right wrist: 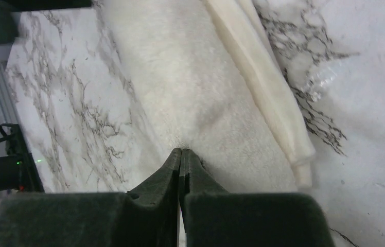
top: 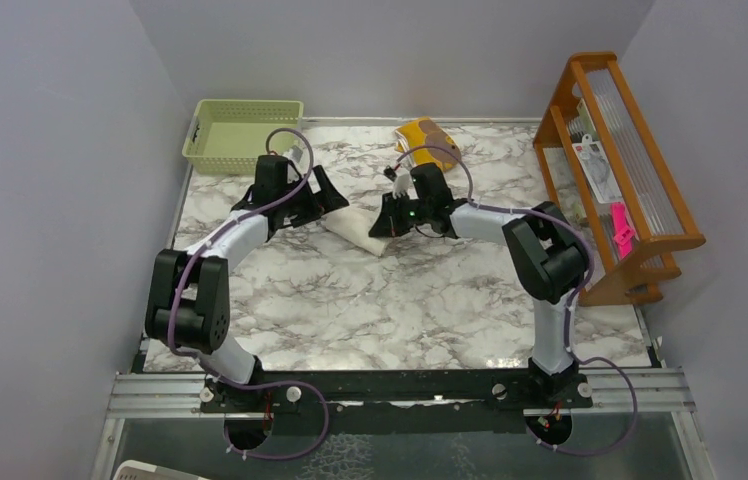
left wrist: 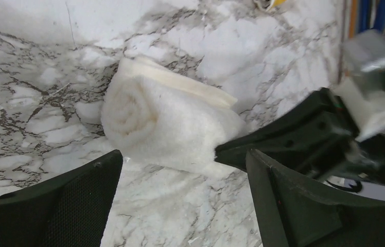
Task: Roll the towels
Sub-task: Roll the towel at the center of the board.
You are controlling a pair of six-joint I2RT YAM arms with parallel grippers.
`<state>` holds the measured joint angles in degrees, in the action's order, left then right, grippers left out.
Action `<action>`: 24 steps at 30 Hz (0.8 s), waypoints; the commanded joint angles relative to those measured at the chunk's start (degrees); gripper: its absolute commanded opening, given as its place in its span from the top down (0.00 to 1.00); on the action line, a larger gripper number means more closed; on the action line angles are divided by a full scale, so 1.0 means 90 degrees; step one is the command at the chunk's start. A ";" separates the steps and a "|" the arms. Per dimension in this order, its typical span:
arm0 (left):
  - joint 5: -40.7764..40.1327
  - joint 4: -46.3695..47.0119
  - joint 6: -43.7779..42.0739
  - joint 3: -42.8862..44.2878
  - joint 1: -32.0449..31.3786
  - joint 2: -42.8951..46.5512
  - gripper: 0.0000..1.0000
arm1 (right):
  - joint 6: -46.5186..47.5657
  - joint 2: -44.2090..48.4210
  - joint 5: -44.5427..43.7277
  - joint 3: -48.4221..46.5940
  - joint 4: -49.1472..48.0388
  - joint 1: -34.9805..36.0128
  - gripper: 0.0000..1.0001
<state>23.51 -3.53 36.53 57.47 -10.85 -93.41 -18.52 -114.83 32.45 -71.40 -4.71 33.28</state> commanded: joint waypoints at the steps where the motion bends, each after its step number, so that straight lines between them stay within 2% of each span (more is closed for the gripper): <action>1: 0.0037 0.0665 0.0677 -0.0455 -0.0050 0.0658 0.07 | -0.0829 -0.0383 0.1092 0.0084 -0.0371 -0.0290 0.99; 8: -0.0191 0.1630 0.1350 -0.1359 -0.0761 0.0470 0.06 | -0.2188 -0.0677 0.2051 0.0326 -0.1852 -0.0727 0.99; 11: -0.0322 0.1928 0.1486 -0.1404 -0.0957 0.0195 0.06 | -0.2123 -0.0683 0.2120 0.0016 -0.1587 -0.0738 0.99; 17: -0.0689 0.2021 0.1383 -0.0899 -0.1011 -0.0403 0.06 | -0.1718 -0.0659 0.2258 -0.0448 -0.0976 -0.0739 0.99; 21: -0.0995 0.1689 0.1188 -0.0485 -0.1008 -0.0811 0.14 | -0.1388 -0.0479 0.2149 -0.0437 -0.0691 -0.0739 0.99; 24: -0.1353 0.1663 0.1181 -0.0500 -0.1001 -0.0803 0.14 | -0.1101 -0.0371 0.1980 -0.0440 -0.0388 -0.0741 0.99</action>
<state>18.31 10.24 47.77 50.96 -20.03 -100.16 -32.36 -120.29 49.54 -74.72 -13.32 26.09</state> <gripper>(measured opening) 0.861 0.010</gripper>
